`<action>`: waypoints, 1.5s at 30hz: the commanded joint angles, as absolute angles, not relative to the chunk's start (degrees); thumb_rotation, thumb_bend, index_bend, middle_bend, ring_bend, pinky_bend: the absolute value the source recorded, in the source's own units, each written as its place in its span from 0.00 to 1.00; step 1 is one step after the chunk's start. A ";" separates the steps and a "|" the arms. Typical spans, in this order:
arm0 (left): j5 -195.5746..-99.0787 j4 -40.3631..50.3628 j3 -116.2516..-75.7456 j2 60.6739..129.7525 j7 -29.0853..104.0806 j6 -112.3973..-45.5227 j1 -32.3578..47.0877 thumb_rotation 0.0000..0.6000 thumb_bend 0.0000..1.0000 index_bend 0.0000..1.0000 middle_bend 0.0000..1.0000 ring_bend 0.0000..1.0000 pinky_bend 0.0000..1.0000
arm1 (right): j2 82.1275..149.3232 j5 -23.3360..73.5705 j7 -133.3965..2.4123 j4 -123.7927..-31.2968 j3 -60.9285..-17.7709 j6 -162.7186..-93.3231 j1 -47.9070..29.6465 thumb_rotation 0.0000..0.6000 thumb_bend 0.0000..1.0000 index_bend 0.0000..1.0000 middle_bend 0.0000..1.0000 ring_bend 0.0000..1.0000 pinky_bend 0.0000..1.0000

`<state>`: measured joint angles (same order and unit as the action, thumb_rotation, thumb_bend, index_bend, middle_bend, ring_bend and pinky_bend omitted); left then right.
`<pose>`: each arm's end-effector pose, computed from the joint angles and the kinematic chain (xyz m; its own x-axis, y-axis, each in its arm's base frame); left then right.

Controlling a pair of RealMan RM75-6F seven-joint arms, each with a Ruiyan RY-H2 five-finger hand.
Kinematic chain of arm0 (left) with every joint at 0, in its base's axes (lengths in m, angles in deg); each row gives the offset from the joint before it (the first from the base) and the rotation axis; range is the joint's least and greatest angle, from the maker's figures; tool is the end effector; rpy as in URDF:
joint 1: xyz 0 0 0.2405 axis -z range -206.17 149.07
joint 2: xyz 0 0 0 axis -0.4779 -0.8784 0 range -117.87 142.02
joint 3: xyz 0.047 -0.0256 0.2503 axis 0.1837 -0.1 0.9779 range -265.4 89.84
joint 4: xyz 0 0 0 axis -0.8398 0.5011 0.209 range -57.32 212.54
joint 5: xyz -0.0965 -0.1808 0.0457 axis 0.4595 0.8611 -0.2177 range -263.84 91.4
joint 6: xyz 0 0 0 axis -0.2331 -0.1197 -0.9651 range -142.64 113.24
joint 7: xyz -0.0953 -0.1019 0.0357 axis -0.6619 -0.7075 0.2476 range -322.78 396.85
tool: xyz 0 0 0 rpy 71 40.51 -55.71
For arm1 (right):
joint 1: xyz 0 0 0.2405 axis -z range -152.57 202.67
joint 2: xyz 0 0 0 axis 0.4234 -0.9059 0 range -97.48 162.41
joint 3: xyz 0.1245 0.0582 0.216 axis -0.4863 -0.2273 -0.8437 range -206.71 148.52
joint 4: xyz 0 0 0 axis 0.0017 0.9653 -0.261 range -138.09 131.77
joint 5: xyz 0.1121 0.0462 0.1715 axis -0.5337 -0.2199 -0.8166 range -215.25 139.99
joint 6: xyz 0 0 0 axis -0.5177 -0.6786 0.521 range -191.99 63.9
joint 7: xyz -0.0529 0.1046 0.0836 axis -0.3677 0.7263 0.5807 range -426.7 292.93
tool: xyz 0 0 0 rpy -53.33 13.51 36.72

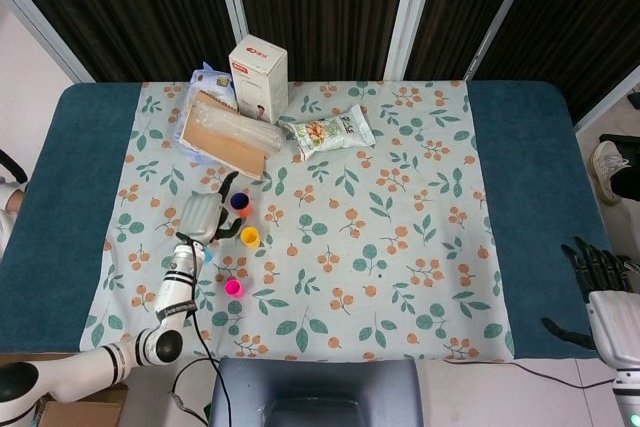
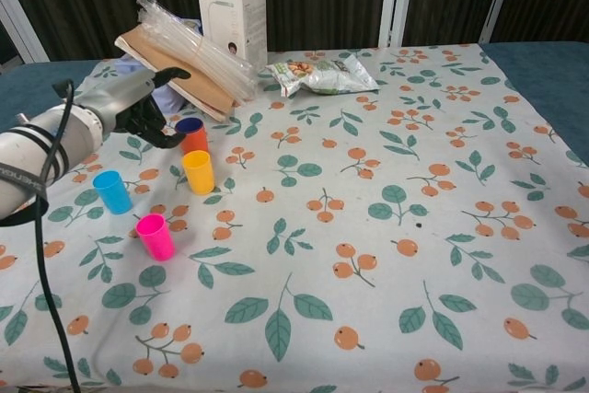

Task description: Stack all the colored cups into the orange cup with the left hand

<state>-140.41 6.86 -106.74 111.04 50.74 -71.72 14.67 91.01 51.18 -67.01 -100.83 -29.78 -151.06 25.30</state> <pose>-0.1587 0.3873 -0.0257 0.1937 0.1943 0.9616 0.9787 -0.1069 -0.1756 -0.3086 -0.1449 0.1778 0.4037 -0.0421 0.9139 -0.9141 0.0230 0.4049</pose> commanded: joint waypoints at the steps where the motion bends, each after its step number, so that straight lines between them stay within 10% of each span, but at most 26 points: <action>1: -143.31 -2.10 -104.50 106.71 50.09 -73.54 12.15 1.00 0.35 0.08 1.00 1.00 1.00 | 91.00 51.30 -66.97 -100.86 -29.72 -151.06 25.31 1.00 0.20 0.00 0.00 0.00 0.00; 45: -141.94 6.07 -102.72 113.56 52.42 -71.47 13.42 1.00 0.35 0.52 1.00 1.00 1.00 | 90.36 52.00 -65.49 -100.64 -29.47 -151.53 25.59 1.00 0.20 0.00 0.00 0.00 0.00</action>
